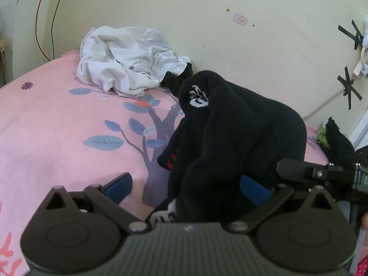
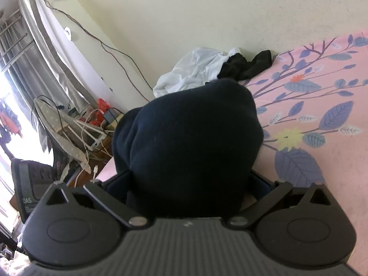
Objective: Fold small clothes
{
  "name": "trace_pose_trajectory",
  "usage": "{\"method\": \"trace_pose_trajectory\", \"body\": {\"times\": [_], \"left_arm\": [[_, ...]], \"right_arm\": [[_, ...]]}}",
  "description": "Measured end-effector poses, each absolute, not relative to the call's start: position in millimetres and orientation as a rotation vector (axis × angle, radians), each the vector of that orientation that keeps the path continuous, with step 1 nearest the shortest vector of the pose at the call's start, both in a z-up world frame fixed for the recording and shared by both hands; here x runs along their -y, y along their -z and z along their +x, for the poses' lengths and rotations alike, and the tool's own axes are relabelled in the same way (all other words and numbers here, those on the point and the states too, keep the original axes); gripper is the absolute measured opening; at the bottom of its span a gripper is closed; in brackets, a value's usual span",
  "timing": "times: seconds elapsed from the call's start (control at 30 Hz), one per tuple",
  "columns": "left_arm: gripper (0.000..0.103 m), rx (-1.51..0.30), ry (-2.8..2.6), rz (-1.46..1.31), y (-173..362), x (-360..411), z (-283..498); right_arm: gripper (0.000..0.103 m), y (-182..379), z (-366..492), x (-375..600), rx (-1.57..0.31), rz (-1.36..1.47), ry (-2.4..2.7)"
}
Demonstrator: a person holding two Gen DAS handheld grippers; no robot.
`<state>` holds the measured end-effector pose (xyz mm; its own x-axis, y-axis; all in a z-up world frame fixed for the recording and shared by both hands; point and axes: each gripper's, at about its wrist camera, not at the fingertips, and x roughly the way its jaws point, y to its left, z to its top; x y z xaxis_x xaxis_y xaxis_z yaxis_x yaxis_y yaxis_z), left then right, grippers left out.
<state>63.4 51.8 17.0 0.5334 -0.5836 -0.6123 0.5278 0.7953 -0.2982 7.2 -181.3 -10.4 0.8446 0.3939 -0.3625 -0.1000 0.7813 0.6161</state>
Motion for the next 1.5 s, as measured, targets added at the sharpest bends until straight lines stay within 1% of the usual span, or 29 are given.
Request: {"method": "trace_pose_trajectory", "body": {"times": [0.37,1.5], "left_arm": [[0.103,-0.741,0.623,-0.037,-17.4,-46.0,57.4],[0.103,-0.738,0.62,-0.035,-17.7,-47.1,57.0]], "right_arm": [[0.097,10.4,6.7,181.1,-0.5,0.619,-0.279],[0.097,11.1,-1.0,187.4,-0.498,0.613,-0.293]]}}
